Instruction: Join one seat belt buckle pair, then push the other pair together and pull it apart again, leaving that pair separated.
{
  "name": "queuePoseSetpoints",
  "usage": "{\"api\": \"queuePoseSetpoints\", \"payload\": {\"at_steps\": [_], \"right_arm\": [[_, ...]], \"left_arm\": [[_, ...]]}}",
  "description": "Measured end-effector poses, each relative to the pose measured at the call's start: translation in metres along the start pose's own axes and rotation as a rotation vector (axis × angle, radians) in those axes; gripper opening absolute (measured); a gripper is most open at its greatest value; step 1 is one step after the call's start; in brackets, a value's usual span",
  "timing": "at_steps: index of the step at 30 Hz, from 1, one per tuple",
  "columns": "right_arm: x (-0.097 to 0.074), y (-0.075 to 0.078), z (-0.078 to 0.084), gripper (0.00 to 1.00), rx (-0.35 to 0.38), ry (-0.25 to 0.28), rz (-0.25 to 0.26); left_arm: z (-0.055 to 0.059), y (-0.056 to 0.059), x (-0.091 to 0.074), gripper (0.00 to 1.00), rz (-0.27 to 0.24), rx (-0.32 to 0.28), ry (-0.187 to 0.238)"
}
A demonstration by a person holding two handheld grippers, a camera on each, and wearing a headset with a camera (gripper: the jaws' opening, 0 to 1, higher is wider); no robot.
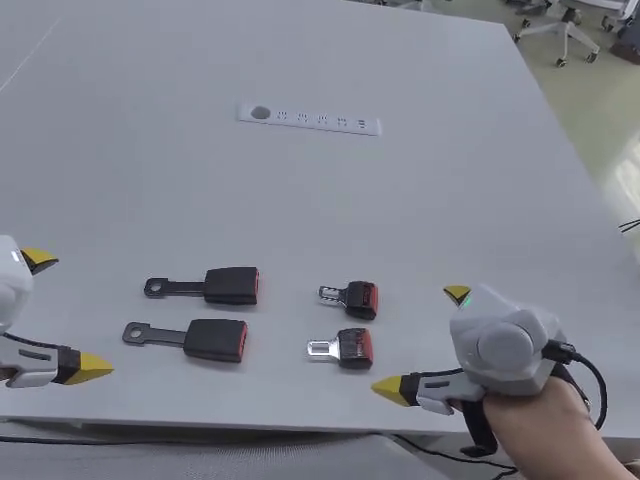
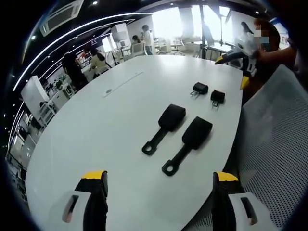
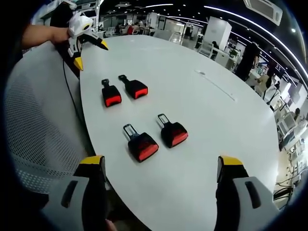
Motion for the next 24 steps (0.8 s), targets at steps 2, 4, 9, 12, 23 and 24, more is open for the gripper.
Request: {"api": "queuePoseSetpoints", "payload": {"at_steps": [2,4,9,12,23,24], "right_arm": [[0.000,0.000,0.001,0.96,-0.003,0.000,0.002],[0.000,-0.001,0.000,0.95,-0.003,0.001,-0.002],[0.001,-0.001,0.000,0.93,-0.003,0.001,-0.008],[0.002,-0.001,-0.002,0.92,-0.014,0.001,-0.012],[0.006,0.001,-0.013,0.86,-0.074,0.003,-0.028],[0.007,0.000,-0.014,0.84,-0.085,0.004,-0.038]], "left_arm": [[0.000,0.001,0.001,0.92,0.003,0.010,-0.005],[-0.001,0.002,0.001,0.91,0.009,0.018,-0.006],[-0.005,-0.002,0.002,0.85,0.013,0.027,-0.007],[-0.010,-0.004,0.003,0.85,0.016,0.042,-0.011],[-0.032,0.006,0.017,0.81,0.071,0.148,-0.040],[-0.033,0.008,0.018,0.80,0.076,0.153,-0.043]]}}
Point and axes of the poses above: the centre of the closed fingertips' face, and the gripper's own axes: x roughly forward along the fingers, y roughly to its right, z roughly out of its underside, the point moved 4 cm from there along -x, roughly backward along the fingers, and after that the axes turned 13 degrees about -y, right-handed, at the moved point
